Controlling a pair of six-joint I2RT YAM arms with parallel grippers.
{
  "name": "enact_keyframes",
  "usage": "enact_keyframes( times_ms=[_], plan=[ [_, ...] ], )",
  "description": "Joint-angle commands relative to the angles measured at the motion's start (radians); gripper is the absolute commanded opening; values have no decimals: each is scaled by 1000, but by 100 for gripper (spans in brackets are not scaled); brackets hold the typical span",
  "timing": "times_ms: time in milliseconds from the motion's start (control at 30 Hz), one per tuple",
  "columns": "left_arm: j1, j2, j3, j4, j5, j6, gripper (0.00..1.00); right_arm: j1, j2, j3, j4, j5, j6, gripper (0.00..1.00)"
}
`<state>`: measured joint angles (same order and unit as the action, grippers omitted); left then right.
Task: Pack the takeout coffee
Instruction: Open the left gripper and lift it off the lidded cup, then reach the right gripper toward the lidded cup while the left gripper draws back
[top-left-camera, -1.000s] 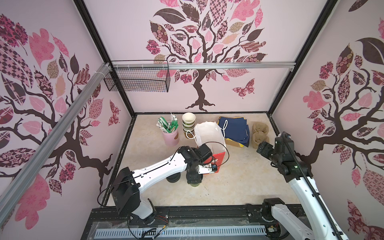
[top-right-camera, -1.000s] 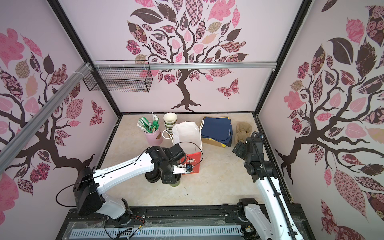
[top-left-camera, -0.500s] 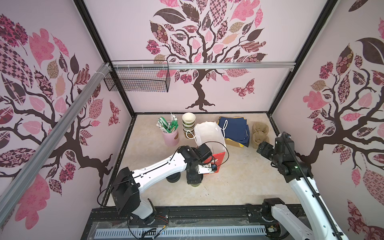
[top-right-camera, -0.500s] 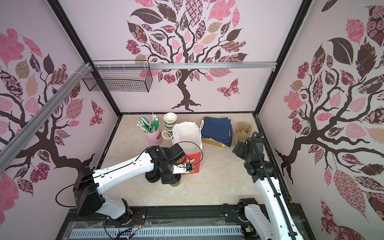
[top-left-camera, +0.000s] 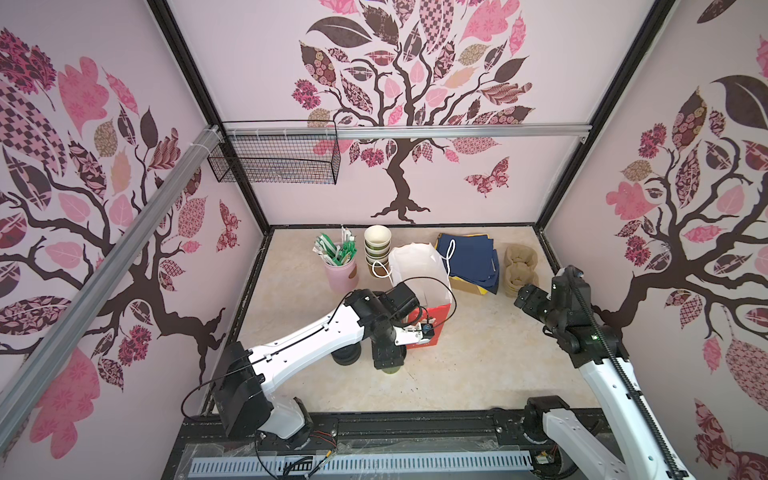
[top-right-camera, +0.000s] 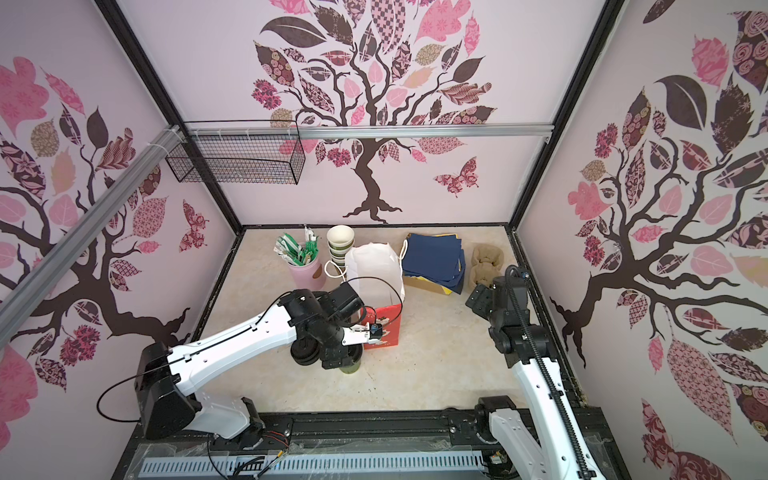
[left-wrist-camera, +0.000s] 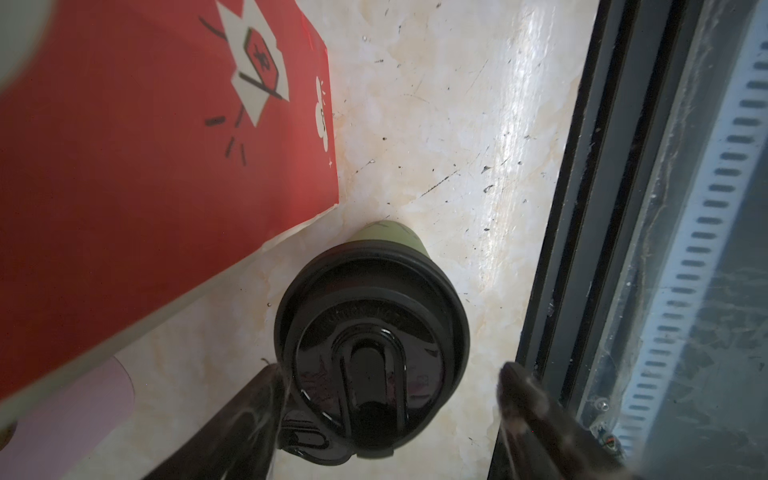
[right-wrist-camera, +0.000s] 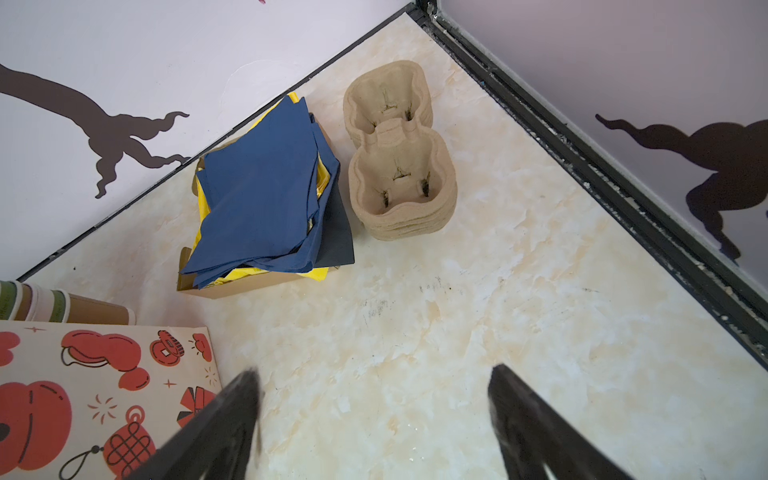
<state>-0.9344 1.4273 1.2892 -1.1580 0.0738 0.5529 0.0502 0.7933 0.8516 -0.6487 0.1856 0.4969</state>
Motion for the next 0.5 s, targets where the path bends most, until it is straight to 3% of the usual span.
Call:
enact_keyframes(
  times_ms=[0, 100, 233, 367, 467],
  plan=[
    [5, -133, 41, 56, 93, -78, 83, 1, -15, 24, -75, -18, -5, 89],
    [6, -255, 3, 164, 87, -210, 84, 1, -23, 38, -129, -105, -9, 88],
    [18, -370, -55, 284, -97, -553, 87, 1, -35, 33, -192, -314, 9, 85],
    [117, -433, -130, 228, -187, -914, 87, 0, -45, -5, -221, -526, 60, 77],
    [210, -498, -224, 203, -169, -1043, 86, 13, -59, -41, -229, -653, 99, 70]
  ],
)
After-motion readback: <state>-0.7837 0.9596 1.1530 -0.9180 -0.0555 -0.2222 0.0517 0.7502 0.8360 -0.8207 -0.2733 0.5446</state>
